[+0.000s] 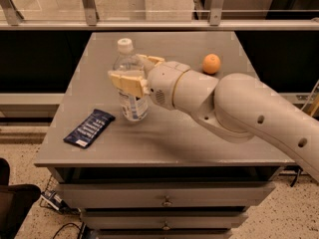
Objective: Move blue plastic bottle near rxbar blueberry
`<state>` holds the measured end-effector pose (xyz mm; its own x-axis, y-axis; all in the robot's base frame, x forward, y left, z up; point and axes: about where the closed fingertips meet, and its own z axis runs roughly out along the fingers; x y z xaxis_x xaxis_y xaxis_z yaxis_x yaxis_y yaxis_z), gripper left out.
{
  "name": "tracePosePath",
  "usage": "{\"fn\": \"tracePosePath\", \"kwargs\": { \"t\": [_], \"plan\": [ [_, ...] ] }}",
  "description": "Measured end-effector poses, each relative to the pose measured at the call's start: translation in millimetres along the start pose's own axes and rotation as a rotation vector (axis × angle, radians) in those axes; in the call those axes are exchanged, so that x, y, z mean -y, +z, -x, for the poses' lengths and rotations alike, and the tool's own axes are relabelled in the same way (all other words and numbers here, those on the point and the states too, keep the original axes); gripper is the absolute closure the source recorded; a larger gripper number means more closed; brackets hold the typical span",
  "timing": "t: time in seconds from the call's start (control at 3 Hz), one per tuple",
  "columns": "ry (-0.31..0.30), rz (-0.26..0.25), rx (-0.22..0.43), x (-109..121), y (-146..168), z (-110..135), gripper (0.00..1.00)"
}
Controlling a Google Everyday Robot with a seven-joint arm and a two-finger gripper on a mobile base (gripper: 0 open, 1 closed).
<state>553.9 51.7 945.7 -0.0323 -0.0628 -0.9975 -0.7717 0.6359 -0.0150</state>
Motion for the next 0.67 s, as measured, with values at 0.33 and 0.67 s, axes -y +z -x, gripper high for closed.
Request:
{"fn": "tracePosePath", "kwargs": {
  "t": [0.33, 0.67],
  "plan": [
    [-0.002, 0.003, 0.000, -1.7, 1.0, 0.8, 0.00],
    [-0.002, 0.003, 0.000, -1.8, 1.0, 0.8, 0.00]
  ]
}}
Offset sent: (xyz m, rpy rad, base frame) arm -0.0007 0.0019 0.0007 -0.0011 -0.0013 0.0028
